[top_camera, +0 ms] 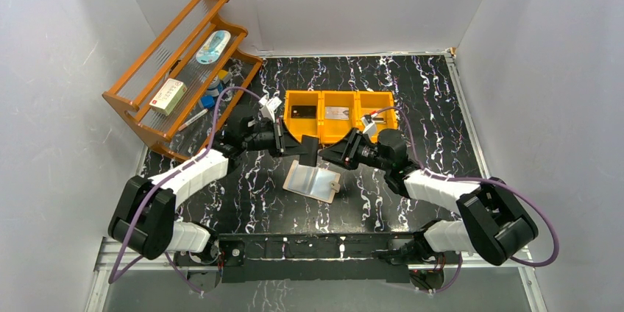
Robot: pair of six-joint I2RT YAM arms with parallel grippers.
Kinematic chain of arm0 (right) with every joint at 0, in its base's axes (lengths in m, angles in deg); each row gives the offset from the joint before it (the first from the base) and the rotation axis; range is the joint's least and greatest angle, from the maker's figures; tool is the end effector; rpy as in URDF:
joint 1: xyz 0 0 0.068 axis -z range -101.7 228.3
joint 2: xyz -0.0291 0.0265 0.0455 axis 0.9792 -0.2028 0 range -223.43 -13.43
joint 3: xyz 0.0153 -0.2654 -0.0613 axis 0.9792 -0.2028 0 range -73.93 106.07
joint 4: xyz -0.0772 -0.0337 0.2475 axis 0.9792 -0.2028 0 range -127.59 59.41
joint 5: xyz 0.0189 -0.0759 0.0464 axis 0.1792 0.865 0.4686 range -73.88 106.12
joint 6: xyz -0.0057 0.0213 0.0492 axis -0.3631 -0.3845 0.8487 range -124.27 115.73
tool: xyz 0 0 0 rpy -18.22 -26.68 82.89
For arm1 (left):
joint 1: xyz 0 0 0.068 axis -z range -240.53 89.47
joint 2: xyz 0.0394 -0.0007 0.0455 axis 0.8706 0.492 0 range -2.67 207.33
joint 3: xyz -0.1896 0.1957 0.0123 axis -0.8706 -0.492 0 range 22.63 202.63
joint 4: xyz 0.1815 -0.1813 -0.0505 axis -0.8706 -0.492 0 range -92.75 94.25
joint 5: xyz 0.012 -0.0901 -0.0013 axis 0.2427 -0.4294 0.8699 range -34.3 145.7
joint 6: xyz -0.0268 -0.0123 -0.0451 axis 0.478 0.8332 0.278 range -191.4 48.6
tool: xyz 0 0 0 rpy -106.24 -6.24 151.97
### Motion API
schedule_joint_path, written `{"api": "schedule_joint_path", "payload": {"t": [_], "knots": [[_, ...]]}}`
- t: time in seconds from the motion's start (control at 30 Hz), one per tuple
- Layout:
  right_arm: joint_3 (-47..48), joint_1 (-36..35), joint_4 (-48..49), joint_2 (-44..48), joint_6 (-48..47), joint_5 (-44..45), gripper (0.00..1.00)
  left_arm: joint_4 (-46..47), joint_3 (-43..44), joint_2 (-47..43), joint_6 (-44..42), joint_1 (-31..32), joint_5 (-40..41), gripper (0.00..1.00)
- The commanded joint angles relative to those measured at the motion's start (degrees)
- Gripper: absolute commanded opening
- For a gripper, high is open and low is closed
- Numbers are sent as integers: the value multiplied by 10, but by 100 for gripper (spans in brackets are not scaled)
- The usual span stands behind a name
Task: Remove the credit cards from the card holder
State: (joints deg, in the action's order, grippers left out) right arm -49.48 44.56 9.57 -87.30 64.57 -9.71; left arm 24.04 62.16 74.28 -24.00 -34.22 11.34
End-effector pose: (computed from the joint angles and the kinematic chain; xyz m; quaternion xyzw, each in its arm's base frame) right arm 0.2046 0.1553 0.2031 0.0859 0.7518 0.5991 0.2619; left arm 0.2456 -0.1490 0.2392 0.0823 0.7756 -0.5717 0.2547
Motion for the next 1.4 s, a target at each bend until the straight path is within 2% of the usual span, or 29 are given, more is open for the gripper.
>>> {"api": "schedule_joint_path", "payload": {"t": [0.0, 0.1, 0.23, 0.4, 0.63, 0.77, 1.0, 1.17, 1.37], "knots": [[-5, 3, -27, 36, -18, 33, 50, -160, 79, -11, -128, -2, 61, 0], [-4, 4, -67, 59, -35, 55, 63, -240, 131, -2, -196, -3, 134, 0], [0, 4, -121, 93, -60, 84, 72, -266, 171, 8, -268, -2, 207, 0], [14, 4, -175, 119, -85, 109, 74, -276, 216, 47, -391, 1, 248, 0], [14, 5, -195, 135, -98, 124, 73, -296, 286, 125, -612, 12, 317, 0], [12, 5, -204, 144, -102, 132, 73, -295, 332, 171, -683, 13, 363, 0], [10, 6, -217, 158, -107, 144, 74, -307, 399, 237, -770, 14, 313, 0], [8, 7, -223, 163, -108, 149, 74, -298, 405, 251, -821, 15, 275, 0], [7, 7, -226, 162, -108, 151, 74, -272, 414, 291, -905, 16, 269, 0]]}}
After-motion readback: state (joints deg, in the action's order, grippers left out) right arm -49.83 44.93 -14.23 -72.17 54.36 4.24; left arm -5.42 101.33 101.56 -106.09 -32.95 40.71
